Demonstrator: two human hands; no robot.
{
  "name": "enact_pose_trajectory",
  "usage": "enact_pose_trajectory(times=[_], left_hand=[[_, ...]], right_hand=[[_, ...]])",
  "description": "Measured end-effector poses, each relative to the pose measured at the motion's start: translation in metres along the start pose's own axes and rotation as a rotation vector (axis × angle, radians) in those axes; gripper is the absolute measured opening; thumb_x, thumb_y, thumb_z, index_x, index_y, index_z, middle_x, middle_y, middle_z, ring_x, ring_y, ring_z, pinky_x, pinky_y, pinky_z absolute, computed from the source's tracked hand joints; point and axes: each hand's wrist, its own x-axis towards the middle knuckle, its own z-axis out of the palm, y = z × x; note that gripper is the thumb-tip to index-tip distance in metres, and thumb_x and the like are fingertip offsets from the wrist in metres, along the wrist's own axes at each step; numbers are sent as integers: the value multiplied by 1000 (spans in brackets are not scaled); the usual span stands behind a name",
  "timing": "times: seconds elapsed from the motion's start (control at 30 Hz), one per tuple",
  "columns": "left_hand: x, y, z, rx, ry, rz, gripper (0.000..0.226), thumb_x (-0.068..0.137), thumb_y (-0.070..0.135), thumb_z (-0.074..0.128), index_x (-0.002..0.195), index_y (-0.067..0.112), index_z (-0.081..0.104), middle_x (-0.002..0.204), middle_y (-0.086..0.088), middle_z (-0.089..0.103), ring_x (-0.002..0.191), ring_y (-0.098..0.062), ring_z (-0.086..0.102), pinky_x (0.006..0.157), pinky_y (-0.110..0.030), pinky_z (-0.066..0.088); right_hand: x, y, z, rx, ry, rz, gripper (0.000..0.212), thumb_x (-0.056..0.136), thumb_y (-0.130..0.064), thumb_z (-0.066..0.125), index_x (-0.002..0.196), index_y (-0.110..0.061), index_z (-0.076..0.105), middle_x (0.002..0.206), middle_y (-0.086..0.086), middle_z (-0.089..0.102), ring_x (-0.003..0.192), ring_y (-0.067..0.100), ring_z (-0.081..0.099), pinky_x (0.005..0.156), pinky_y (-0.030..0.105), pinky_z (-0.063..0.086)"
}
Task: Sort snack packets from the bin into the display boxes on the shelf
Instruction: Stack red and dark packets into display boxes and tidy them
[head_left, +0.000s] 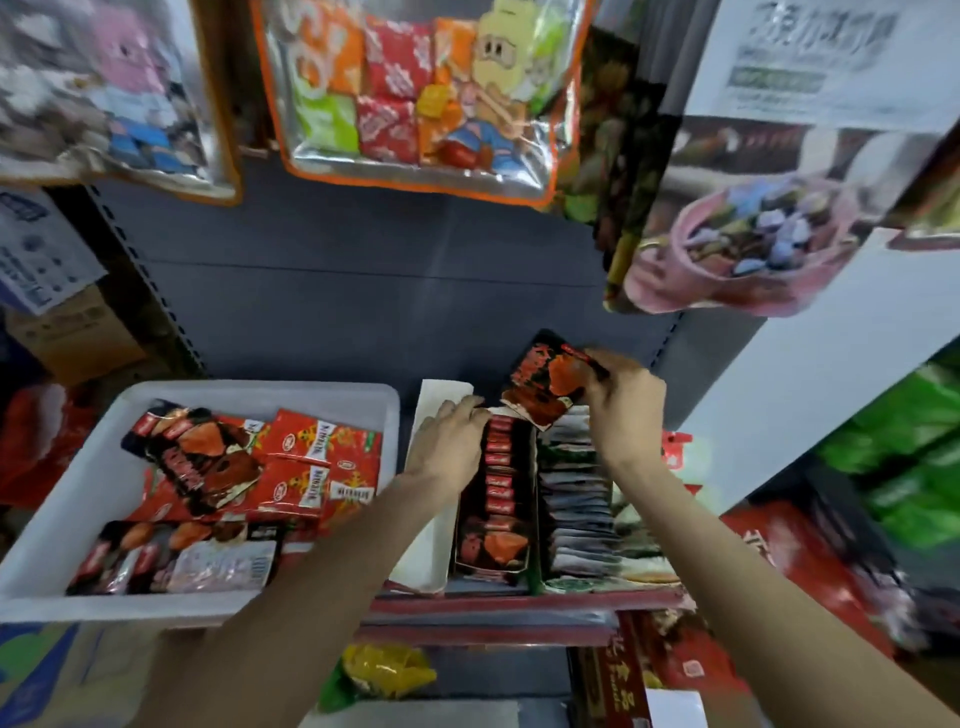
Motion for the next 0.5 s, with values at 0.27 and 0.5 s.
enact_pose_trajectory(times=[0.27, 0.5], left_hand=[[-4, 11, 14, -3, 122, -65, 49, 92, 9, 39, 140, 18, 36, 147, 1, 34, 125, -21, 40, 97, -35, 34], [2, 13, 14, 40, 145, -81, 44, 90, 2, 41, 132, 15, 46, 138, -1, 42, 119, -21, 42, 93, -34, 35]], right_hand=[[-1, 7, 10, 18, -33, -152, 14, 87, -5, 60, 94, -5, 72, 82, 10, 69, 69, 24, 62, 60, 15, 29], [-6, 5, 14, 69, -25, -194, 17, 86, 0, 58, 93, -5, 72, 81, 8, 67, 70, 4, 52, 66, -2, 32]])
